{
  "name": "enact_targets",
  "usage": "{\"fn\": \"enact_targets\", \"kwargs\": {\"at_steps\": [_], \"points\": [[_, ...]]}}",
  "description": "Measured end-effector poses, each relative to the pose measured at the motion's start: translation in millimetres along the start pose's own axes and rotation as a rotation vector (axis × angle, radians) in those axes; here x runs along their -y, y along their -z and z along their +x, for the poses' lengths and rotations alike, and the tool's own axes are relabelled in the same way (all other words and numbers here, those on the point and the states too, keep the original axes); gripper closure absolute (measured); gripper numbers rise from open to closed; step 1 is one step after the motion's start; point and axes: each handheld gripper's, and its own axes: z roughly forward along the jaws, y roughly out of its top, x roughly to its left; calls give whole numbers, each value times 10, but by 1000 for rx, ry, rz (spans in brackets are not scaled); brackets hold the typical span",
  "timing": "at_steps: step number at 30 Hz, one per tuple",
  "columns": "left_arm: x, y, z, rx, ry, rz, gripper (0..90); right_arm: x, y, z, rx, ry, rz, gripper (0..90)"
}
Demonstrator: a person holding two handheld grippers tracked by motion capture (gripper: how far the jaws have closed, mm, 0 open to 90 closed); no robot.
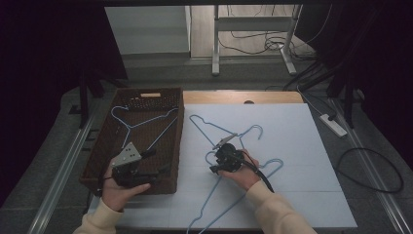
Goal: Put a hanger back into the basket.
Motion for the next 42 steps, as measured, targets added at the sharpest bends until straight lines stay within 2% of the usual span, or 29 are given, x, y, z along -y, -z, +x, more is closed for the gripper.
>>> {"fn": "enact_targets", "kwargs": {"at_steps": [3, 8, 9, 12, 13, 16, 18, 21, 23, 28, 35, 36, 38, 39, 40, 41, 42], "points": [[0, 3, 4, 0, 1, 0, 278, -27, -27, 18, 20, 11, 24, 587], [-3, 2, -2, 0, -2, -1, 278, -57, -47, 71, 62, 32, 97, 670], [-3, 2, -2, 0, -2, -1, 277, -57, -47, 71, 62, 32, 97, 670], [0, -13, -10, 2, -2, 3, 278, -128, -71, 137, 107, 11, 158, 697], [-1, -14, -14, 2, -4, 4, 278, -146, -77, 151, 114, 17, 171, 715], [-4, -6, -23, 3, -7, 1, 277, -198, -90, 142, 115, -28, 206, 788], [-4, 3, -19, 2, -6, -2, 277, -208, -94, 127, 118, -45, 210, 856], [-3, 6, -15, 1, -4, -3, 278, -214, -96, 122, 122, -61, 213, 863], [-3, 1, -22, 2, -7, -2, 277, -217, -98, 140, 134, -54, 215, 864], [-14, -7, -50, 6, -15, 0, 277, -197, -77, 132, 126, -61, 190, 866], [-64, -18, -157, 20, -18, 4, 277, -158, 82, 110, 114, -61, 82, 866], [-97, -44, -246, 33, -22, 16, 278, -151, 127, 114, 112, -56, 62, 866], [-111, -61, -284, 40, -19, 23, 278, -133, 179, 120, 111, -50, 31, 866], [-127, -78, -320, 52, -16, 35, 278, -133, 179, 120, 111, -50, 31, 866], [-155, -123, -396, 72, -5, 54, 278, -113, 225, 126, 108, -50, 5, 866], [-155, -123, -396, 72, -5, 54, 279, -102, 246, 130, 108, -50, -7, 866], [-179, -176, -470, 81, -2, 79, 280, -93, 267, 131, 107, -47, -16, 866]]}}
